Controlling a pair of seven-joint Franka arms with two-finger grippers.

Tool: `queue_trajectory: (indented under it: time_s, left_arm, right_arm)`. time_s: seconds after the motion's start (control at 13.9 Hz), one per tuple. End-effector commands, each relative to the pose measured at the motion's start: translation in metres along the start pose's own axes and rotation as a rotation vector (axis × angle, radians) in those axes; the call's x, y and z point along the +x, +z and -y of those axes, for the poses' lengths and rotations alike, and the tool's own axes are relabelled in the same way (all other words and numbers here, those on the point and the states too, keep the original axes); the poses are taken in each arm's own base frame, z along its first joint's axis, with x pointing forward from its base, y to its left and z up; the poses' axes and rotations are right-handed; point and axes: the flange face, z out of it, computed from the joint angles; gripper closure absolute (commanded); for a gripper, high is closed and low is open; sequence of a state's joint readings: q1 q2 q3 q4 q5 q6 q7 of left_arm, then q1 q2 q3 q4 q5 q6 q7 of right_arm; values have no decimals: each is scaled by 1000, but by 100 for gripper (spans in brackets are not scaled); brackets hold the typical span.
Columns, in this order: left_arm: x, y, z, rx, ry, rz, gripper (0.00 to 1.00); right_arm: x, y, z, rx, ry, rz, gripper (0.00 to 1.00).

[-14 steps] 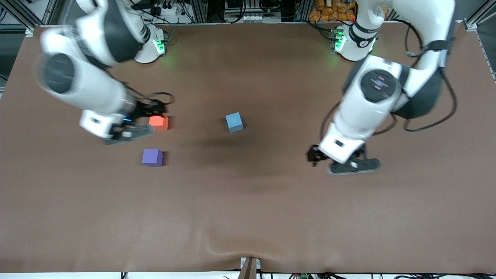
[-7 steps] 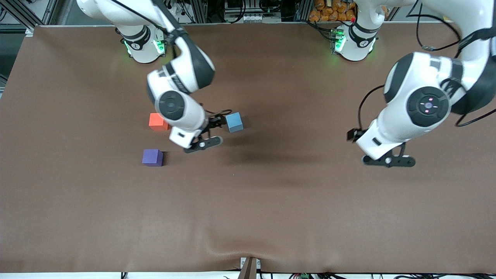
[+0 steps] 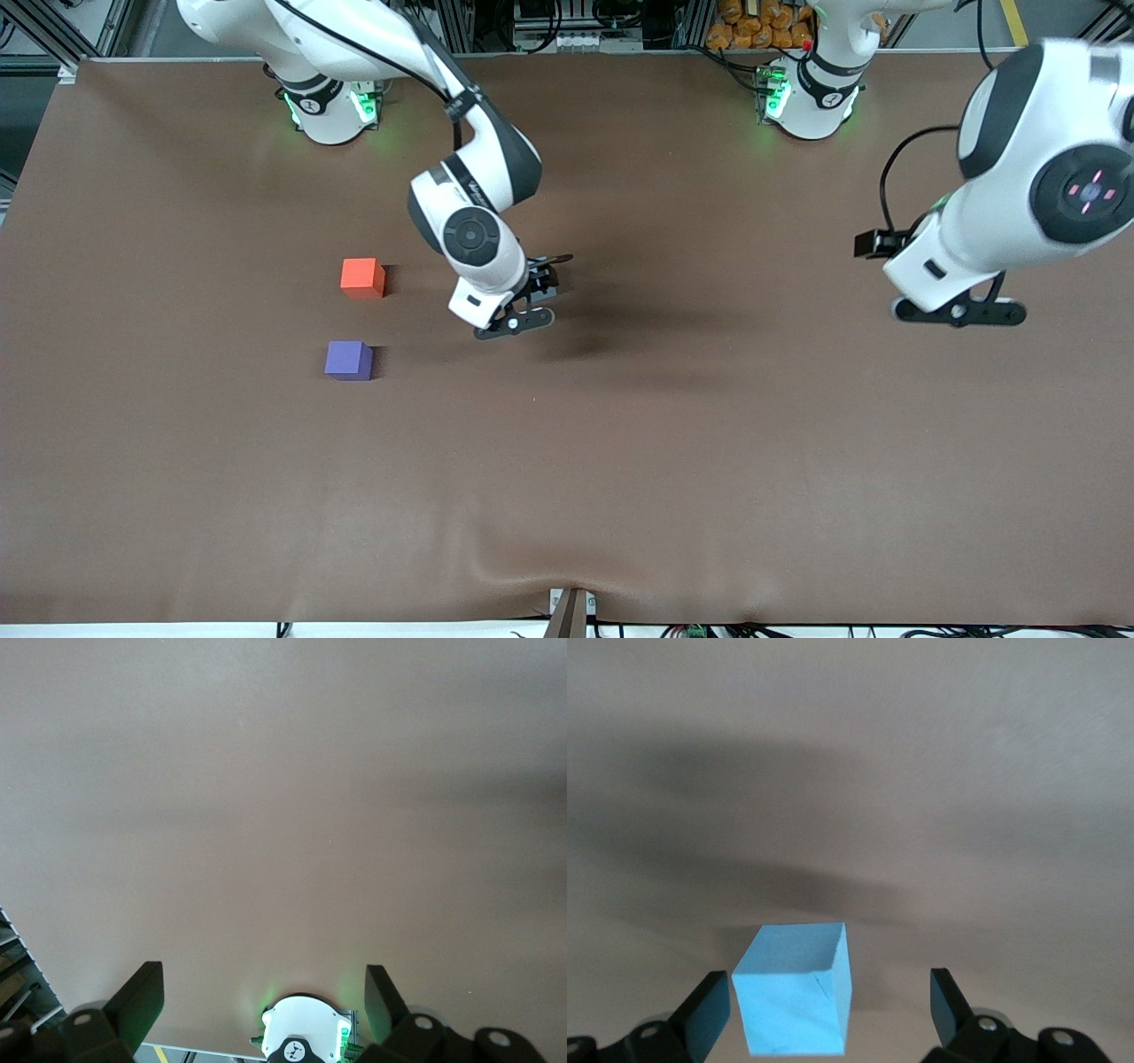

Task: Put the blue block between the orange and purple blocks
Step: 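Lift the blue cube with the right gripper while the left gripper returns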

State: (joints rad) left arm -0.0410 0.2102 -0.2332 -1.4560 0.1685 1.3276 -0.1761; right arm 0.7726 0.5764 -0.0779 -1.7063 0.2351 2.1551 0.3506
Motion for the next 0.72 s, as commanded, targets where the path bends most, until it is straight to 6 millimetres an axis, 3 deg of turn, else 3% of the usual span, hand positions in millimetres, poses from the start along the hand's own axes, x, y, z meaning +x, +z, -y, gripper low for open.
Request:
queue_trajectory:
  time_s: [0.0, 0.14, 0.36, 0.65]
  left_arm:
    - [-24, -27, 18, -9, -26, -100, 0]
    - [-24, -30, 42, -22, -72, -117, 0]
    - [-48, -32, 68, -122, -107, -128, 0]
    - [-62, -54, 72, -194, -112, -202, 0]
  right_arm:
    - [-7, 18, 5, -7, 36, 13, 0]
    - [-11, 22, 9, -12, 55, 22, 0]
    - [-14, 24, 15, -15, 64, 27, 0]
    - [-21, 23, 36, -4, 27, -15, 0]
